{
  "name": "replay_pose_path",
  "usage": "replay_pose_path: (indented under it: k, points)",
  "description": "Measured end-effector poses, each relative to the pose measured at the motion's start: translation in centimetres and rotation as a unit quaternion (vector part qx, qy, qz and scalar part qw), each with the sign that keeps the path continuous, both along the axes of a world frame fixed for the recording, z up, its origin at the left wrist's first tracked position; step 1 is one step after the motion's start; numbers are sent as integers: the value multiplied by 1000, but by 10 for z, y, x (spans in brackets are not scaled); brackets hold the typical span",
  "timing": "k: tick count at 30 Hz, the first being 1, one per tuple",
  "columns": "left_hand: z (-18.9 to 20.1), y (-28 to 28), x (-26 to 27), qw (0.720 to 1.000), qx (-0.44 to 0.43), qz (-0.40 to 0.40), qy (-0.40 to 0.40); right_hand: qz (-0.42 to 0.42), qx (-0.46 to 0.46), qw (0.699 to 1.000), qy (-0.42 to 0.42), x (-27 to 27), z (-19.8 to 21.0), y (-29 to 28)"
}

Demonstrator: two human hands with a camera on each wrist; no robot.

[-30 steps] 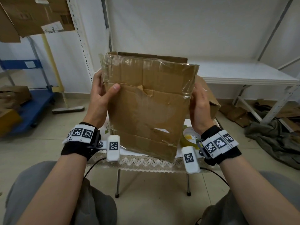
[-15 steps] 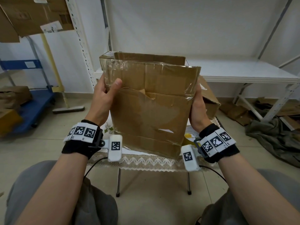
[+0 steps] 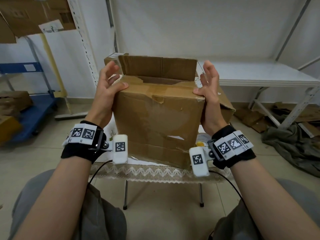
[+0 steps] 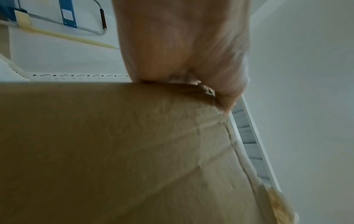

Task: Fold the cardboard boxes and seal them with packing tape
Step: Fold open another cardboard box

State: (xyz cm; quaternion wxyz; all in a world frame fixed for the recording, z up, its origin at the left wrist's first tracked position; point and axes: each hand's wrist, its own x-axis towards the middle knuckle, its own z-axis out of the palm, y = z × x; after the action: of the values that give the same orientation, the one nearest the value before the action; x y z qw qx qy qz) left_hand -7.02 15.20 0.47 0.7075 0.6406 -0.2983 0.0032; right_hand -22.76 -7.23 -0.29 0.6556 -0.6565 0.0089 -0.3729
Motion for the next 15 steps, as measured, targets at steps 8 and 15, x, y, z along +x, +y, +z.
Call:
replay_pose_path:
  k: [8, 15]
  points:
    - [-3, -1, -1, 1000, 18, -8, -21, 20, -79, 997, 2, 10, -4, -5]
    - [2, 9, -4, 984, 124, 71, -108, 30, -63, 997, 24, 10, -7, -9]
